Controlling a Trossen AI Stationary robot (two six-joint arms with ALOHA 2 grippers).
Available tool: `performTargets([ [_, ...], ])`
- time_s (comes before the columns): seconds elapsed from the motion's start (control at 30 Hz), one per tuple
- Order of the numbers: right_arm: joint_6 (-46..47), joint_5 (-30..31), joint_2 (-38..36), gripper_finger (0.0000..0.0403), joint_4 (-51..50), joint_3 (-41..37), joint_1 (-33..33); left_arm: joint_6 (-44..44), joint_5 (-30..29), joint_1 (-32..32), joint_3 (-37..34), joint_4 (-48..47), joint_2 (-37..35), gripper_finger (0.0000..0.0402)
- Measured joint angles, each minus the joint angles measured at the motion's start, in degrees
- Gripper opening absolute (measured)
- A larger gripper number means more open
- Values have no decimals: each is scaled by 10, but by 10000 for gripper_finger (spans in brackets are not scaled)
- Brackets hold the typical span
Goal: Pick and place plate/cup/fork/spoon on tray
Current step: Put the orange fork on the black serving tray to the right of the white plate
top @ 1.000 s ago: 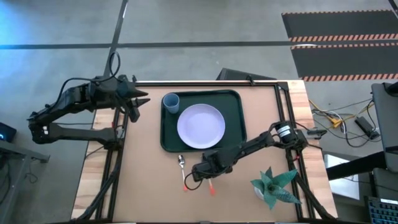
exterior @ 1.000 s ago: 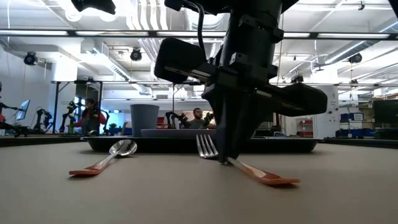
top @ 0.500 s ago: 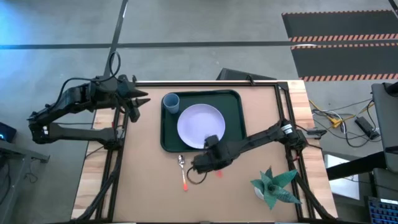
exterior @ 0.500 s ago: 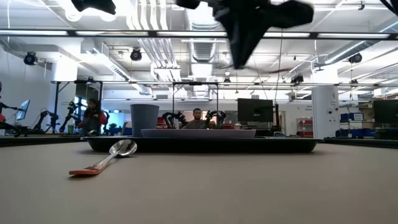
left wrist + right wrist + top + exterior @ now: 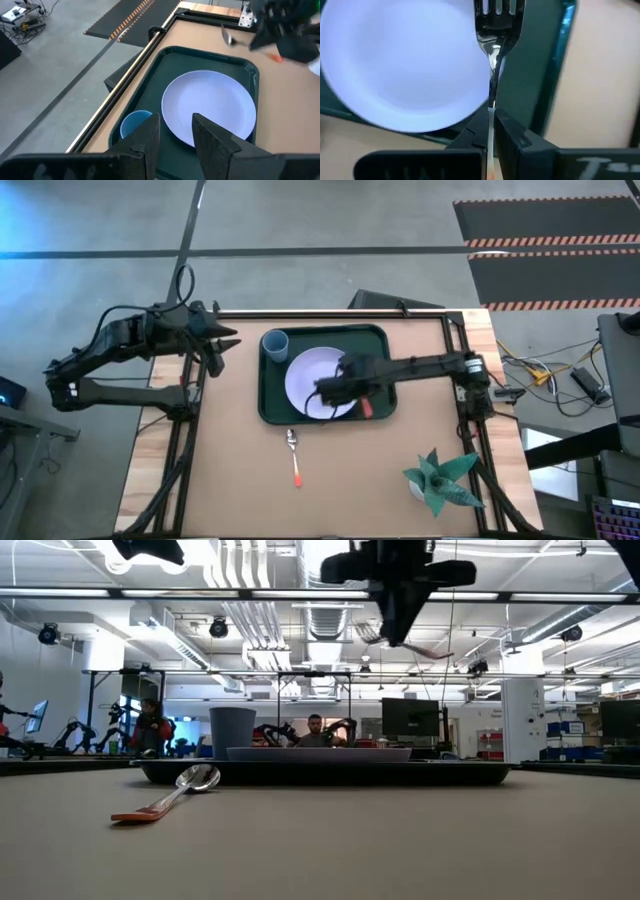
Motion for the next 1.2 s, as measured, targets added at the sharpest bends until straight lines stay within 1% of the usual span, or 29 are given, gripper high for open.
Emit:
performTargets([
  [0.13, 0, -2, -63, 8, 6, -75, -33, -1, 0, 0, -1, -9, -3, 98],
  [0.23, 7, -7, -121, 8, 43, -155, -47, -1, 0, 0, -1, -9, -4, 98],
  [0.33, 11, -11, -186, 8, 117, -246, -56, -1, 0, 0, -1, -9, -4, 98],
  [0.47, 19, -12, -248, 8, 229, -363, -60, -1, 0, 0, -1, -9, -2, 98],
  [0.57, 23, -35, -277, 8, 292, -437, -69, -2, 0, 0, -1, -6, 0, 98],
  [0.7, 23, -62, -291, 8, 358, -515, -89, -2, 0, 0, 0, -4, 1, 98],
  [0.83, -4, -93, -300, 8, 442, -569, -115, -2, 0, 0, -1, -4, 1, 98],
  [0.93, -34, -108, -300, 8, 494, -595, -139, -3, 0, 0, -1, -4, 1, 98],
  [1.03, -53, -118, -297, 8, 508, -607, -160, -3, 0, 0, -1, -4, 1, 98],
  [1.2, -93, -157, -284, 8, 513, -611, -192, -3, 0, 0, -1, -4, 1, 98],
])
